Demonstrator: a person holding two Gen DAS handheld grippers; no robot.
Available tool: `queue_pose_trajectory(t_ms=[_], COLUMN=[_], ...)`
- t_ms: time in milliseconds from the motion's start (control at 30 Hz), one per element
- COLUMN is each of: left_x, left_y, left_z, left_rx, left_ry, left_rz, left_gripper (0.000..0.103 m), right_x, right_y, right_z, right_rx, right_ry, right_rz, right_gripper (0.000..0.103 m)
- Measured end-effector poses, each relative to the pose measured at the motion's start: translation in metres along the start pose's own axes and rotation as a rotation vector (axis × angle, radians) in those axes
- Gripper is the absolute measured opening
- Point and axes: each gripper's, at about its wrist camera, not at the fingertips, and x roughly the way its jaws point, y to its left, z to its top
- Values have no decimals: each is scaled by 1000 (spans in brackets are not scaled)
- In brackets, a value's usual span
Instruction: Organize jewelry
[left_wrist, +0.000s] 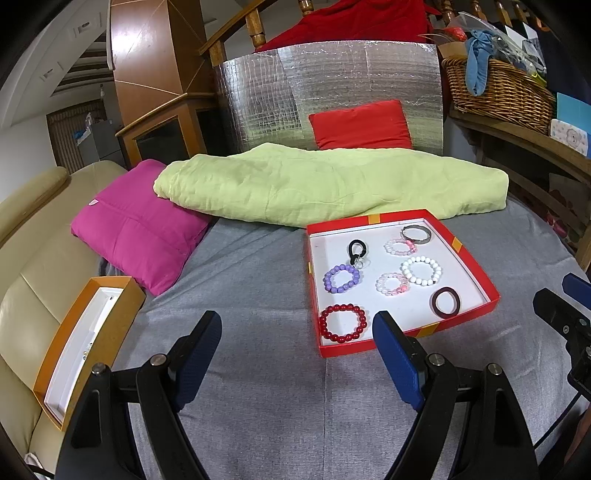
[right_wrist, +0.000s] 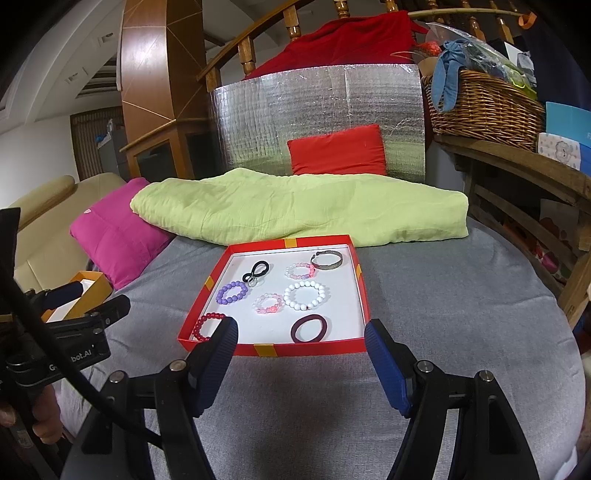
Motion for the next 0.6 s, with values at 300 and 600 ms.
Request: queue_pose_trajectory(t_ms=[300,600], left_x=[-1,5], left_y=[1,11], left_z=[0,-2], left_rx=[5,-38], left_ry=[0,3], left_rz=[0,-31], left_gripper=[84,84], right_x=[1,2], right_y=[0,-9], right_z=[-1,-1], right_rx=[-3,-6], right_ry=[0,2], right_rz=[0,-25], right_gripper=[74,74])
